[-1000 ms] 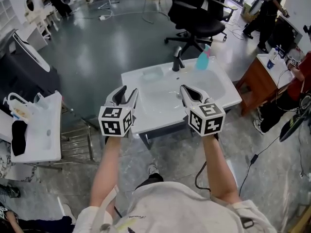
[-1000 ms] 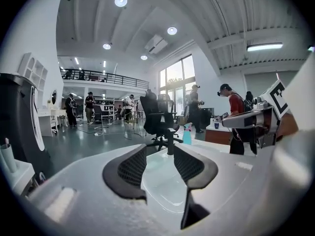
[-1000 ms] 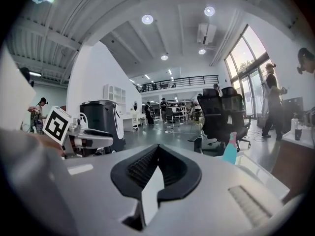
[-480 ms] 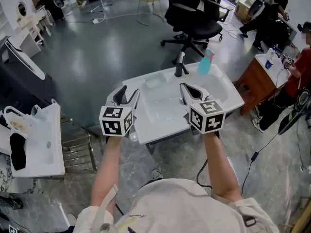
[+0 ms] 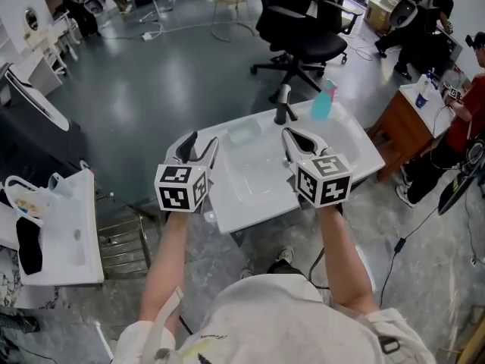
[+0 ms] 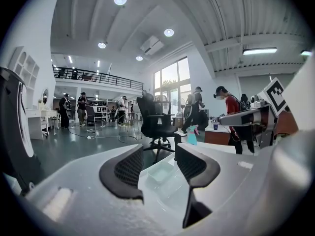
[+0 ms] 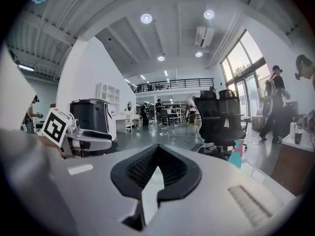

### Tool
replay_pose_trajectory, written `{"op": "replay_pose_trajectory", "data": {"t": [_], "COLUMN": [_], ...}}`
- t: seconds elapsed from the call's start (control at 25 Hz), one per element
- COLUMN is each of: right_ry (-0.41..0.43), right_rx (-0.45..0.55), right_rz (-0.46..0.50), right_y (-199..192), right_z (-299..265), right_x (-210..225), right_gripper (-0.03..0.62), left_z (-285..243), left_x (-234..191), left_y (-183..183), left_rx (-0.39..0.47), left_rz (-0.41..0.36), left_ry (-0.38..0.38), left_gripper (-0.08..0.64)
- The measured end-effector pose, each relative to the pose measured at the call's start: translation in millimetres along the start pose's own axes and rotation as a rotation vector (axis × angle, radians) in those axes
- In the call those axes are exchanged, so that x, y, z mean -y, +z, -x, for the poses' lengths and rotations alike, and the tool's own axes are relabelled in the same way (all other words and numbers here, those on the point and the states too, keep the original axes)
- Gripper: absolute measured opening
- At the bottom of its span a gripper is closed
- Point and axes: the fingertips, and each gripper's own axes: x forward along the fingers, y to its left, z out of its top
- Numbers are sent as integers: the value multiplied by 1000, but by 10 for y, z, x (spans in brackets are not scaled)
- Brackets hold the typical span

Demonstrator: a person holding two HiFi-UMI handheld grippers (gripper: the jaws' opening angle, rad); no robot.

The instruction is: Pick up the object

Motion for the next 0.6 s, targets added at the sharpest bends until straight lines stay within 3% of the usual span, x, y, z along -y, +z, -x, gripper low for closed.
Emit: {"op": "replay_pose_trajectory", "data": {"t": [0.6], "right_ry": [75], "right_rx": [33], "right_rz": [-9], "right_y": [172], "right_z": [-773], "right_x": [756], "right_gripper": [3], "left_z": [-850], "left_x": [-192], "left_y": [186], "left_rx": [-7], "left_rz": [-20], "left_ry": [86], "left_gripper": [216]}}
